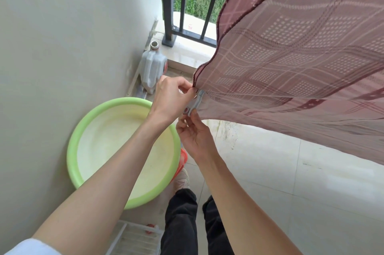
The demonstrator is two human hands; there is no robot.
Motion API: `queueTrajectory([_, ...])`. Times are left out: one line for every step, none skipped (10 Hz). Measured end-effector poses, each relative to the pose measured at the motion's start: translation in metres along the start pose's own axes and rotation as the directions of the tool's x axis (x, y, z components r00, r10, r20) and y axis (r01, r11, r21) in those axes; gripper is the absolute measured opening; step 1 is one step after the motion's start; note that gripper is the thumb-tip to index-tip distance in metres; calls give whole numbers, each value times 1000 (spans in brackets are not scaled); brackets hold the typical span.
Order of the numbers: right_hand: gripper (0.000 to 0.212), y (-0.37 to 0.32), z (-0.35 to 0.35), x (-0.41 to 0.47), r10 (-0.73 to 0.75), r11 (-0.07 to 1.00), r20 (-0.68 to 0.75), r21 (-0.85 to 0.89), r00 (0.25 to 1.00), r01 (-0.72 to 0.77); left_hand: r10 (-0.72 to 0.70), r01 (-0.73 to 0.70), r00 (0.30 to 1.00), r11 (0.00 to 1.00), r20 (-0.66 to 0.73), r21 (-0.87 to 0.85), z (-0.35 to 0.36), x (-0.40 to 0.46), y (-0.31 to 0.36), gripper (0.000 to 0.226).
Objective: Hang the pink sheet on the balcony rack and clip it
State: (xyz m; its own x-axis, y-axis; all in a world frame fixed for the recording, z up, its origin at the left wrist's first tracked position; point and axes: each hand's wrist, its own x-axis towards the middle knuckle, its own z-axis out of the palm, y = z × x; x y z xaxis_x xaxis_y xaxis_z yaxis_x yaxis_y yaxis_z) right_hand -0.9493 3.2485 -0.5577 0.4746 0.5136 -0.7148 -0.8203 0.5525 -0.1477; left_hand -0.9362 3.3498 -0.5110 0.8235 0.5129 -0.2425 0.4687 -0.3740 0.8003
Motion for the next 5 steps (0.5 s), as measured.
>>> queueTrajectory([8, -3, 0, -2, 35, 994, 46, -105, 998, -30, -20, 20, 1000, 1000, -17, -7, 0, 1, 0, 17])
queueTrajectory([15, -16, -3, -7, 67, 958, 57, -283, 996, -48, -37, 37, 999, 999, 2, -34, 4, -2, 1, 16])
queueTrajectory([17, -29, -8, -16, 80, 915, 0, -396, 997, -73, -27, 26, 1000, 998, -9, -61, 9, -8, -2, 12])
queueTrajectory([29, -45, -14, -36, 29, 788, -71, -612, 997, -66, 60, -56, 995, 997, -84, 53, 9, -23, -9, 8])
queueTrajectory([24, -70, -30, -72, -195, 451, -94, -892, 976, 5, 208, -194, 977, 958, -45, 211, 18, -63, -10, 27])
